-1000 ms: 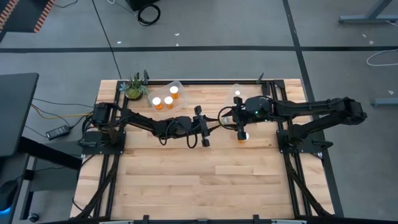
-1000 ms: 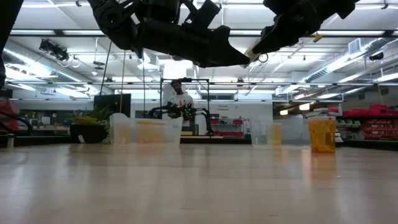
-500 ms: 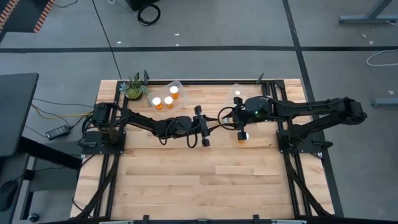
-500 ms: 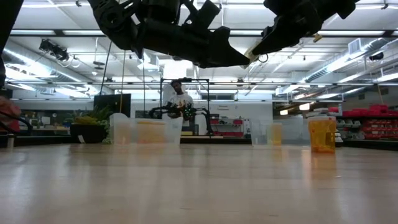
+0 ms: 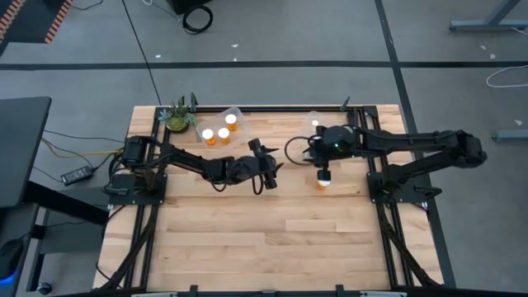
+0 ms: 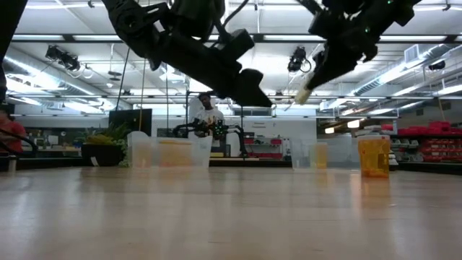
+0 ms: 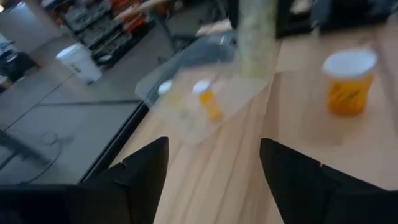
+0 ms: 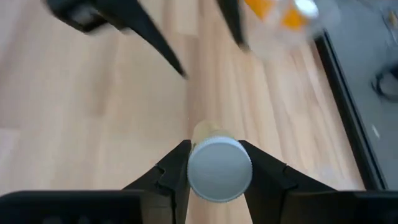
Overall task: Pick and place medicine bottles into bin by pill shape (circle, oval)
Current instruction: Put the yellow tablet bottle into the right transparent bin
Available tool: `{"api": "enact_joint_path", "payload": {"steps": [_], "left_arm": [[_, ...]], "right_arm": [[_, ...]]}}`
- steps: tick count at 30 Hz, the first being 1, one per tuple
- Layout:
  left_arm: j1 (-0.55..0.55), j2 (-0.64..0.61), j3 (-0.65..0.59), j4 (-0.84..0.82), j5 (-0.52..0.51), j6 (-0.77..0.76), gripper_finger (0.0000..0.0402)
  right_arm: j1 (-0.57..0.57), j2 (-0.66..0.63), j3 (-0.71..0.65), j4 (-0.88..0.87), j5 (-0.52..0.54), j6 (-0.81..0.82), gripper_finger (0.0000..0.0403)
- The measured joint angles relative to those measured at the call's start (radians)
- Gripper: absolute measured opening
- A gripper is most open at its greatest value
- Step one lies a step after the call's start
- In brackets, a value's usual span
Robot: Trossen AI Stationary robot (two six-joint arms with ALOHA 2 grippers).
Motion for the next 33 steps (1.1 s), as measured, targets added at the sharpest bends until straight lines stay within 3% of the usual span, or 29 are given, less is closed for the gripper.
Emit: {"api": "enact_joint_path", "payload": {"steps": [10, 17, 33], "left_arm": [[0.000, 0.000, 0.000, -0.048, -0.029, -0.026, 0.0242], [-0.004, 0.000, 0.000, -0.048, -0.029, -0.027, 0.0221], [-0.005, 0.000, 0.000, -0.049, -0.028, -0.052, 0.0199]], "right_arm": [[-0.270, 0.054, 0.000, -0.106, 0.065, 0.137, 0.0130], [-0.390, 0.128, 0.000, -0.177, 0.185, 0.234, 0.0131], [-0.472, 0.316, 0.000, -0.229, 0.068, 0.254, 0.0131]]}}
